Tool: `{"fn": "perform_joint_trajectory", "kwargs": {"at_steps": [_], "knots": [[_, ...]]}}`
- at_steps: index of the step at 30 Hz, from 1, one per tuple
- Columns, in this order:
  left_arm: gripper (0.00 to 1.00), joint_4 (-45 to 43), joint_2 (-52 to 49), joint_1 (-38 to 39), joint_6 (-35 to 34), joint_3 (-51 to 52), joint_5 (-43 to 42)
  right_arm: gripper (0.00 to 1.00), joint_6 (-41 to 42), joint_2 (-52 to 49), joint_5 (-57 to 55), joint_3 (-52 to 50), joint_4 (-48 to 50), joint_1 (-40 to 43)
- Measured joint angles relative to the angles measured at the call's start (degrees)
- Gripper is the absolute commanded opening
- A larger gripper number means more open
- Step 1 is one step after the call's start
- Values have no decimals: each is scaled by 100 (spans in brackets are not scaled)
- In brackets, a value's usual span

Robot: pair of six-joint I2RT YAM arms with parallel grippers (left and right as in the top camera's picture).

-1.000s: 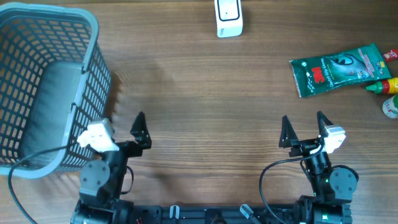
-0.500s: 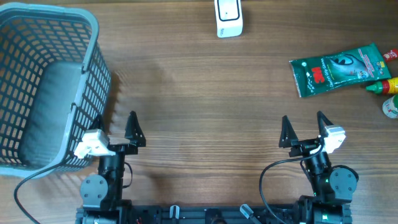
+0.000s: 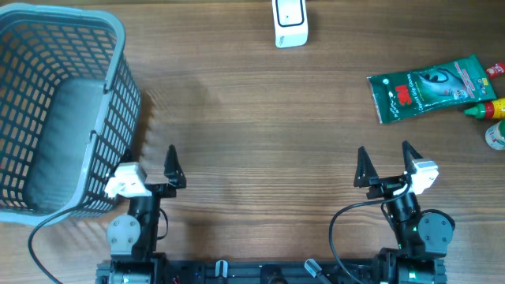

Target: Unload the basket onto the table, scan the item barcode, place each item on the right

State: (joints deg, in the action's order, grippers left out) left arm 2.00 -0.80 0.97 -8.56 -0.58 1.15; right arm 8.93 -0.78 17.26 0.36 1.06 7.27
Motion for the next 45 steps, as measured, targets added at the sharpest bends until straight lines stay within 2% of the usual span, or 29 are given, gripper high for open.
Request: {"fn": "perform_joint_trajectory", "kwargs": {"at_steps": [11, 45], "knots": [[100, 212, 2, 0, 376, 2, -96, 100, 0, 0, 0, 0, 0, 0], [100, 212, 2, 0, 402, 2, -111, 100, 0, 0, 0, 0, 0, 0]]}}
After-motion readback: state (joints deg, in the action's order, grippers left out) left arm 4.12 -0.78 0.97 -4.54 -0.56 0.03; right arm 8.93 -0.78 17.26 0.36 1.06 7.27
